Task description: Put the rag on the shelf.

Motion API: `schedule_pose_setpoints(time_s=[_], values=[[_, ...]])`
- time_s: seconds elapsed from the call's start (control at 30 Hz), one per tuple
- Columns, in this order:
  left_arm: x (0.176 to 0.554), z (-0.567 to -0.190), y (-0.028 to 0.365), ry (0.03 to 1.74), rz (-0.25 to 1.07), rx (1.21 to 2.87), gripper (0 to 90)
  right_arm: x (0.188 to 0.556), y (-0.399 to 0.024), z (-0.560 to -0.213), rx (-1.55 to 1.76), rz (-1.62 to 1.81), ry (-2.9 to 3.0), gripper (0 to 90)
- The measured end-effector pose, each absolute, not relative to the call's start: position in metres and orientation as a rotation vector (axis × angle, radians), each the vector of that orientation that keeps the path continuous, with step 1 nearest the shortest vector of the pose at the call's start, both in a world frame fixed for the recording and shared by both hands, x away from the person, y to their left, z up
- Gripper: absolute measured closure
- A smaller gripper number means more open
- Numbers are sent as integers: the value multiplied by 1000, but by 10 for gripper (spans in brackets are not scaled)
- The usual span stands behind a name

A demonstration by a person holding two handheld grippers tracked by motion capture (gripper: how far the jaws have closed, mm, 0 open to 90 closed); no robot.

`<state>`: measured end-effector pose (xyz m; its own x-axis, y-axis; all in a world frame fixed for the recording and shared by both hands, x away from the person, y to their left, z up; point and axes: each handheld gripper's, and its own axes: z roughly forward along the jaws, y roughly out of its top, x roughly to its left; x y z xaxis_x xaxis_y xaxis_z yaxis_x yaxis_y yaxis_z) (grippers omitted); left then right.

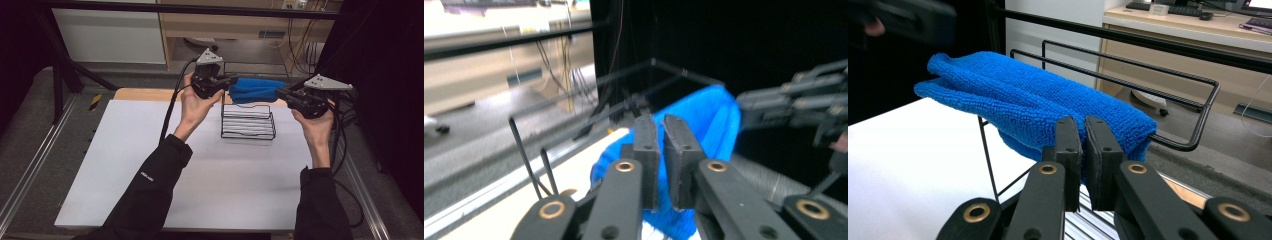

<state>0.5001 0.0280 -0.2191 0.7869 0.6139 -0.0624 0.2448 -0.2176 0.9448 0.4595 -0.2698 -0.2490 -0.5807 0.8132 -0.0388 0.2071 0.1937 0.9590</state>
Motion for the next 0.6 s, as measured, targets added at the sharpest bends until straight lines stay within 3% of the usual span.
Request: schedule_pose_setpoints(time_s=[0.4, 0.6], values=[[501, -244, 21, 640, 373, 1911, 896, 459, -271, -251, 944, 1399, 1925, 825], [503, -250, 17, 644, 386, 1926, 897, 458, -270, -248, 950, 1425, 1914, 735]])
